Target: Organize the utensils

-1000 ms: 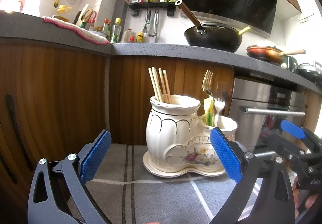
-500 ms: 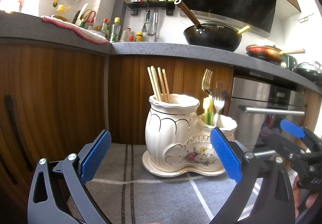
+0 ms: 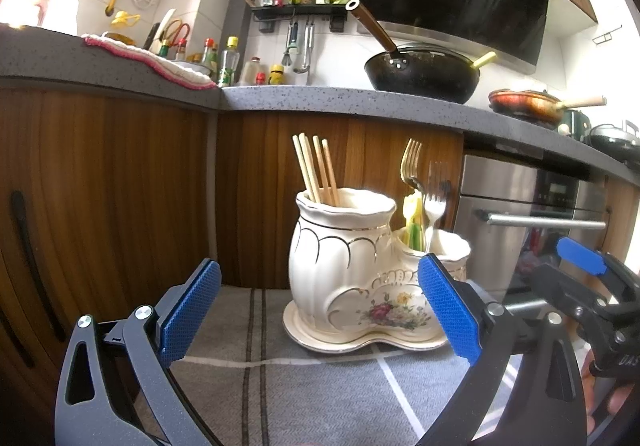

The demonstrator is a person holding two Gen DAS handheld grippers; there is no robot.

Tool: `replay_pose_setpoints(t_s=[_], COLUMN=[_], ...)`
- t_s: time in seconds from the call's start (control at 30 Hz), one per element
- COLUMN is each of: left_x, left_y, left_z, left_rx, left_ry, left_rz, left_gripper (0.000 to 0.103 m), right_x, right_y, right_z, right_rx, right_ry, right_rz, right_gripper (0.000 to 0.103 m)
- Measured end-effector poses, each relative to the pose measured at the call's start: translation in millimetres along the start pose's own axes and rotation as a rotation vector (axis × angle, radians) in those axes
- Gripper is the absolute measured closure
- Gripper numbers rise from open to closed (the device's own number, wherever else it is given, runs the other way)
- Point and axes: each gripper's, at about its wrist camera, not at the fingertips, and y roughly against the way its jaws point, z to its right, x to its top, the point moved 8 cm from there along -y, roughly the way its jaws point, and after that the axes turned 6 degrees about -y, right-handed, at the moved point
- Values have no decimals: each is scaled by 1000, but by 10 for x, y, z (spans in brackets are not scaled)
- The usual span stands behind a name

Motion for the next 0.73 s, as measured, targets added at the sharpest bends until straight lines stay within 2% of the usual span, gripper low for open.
replay_pose_setpoints(t_s=[0.73], left_x=[13], left_y=[0], left_z=[3], left_rx=[1], left_ry=[-2], left_rz=[1], left_gripper=[5], right_x=[-2], right_y=[2], right_z=[-16], right_rx=[1], right_ry=[0], right_rz=[-1], right_gripper=[6])
